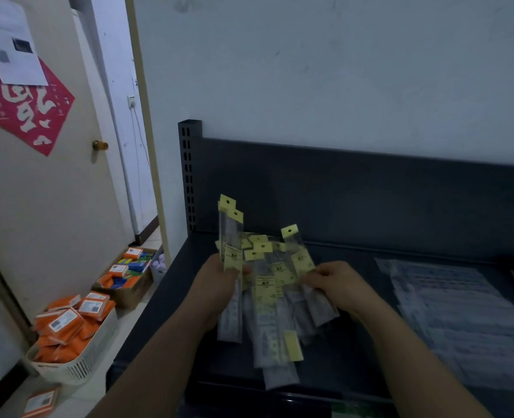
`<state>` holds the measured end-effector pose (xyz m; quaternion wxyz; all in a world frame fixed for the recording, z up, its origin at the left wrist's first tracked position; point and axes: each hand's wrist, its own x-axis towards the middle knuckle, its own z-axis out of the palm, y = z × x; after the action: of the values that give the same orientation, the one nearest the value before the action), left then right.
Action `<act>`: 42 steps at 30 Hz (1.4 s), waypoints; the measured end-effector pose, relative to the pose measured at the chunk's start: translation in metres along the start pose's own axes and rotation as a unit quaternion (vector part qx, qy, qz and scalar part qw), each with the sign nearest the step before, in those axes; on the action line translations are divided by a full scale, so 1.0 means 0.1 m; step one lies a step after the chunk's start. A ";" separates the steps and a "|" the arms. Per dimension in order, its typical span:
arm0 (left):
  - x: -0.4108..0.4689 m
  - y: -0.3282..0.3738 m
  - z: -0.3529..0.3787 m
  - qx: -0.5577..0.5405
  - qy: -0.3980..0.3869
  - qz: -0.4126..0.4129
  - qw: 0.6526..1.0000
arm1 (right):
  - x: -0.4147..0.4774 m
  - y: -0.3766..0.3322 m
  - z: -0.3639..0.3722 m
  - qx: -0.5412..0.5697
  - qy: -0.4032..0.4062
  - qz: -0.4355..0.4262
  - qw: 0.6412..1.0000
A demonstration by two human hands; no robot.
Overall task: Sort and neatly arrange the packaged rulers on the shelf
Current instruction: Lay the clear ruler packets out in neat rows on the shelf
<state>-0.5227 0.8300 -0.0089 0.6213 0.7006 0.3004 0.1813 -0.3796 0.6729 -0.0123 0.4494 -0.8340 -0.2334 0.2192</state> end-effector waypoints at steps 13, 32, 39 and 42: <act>-0.19 0.11 0.22 -0.156 -0.093 0.063 0.981 | -0.19 -0.26 0.29 0.234 -0.100 -0.074 0.964; -0.17 -0.08 0.05 -0.212 -0.060 -0.063 0.973 | -0.17 -0.04 0.13 -0.174 0.053 -0.031 0.983; -0.20 -0.05 0.10 -0.207 -0.062 -0.068 0.974 | -0.15 -0.05 0.14 -0.162 0.024 -0.034 0.986; -0.21 -0.06 0.08 -0.208 -0.055 -0.061 0.975 | -0.12 0.03 0.06 -0.052 0.037 -0.020 0.998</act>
<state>-0.5346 0.8112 -0.0139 0.7786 0.5455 0.2638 0.1633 -0.3916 0.6683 -0.0164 0.4179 -0.8592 -0.2440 0.1664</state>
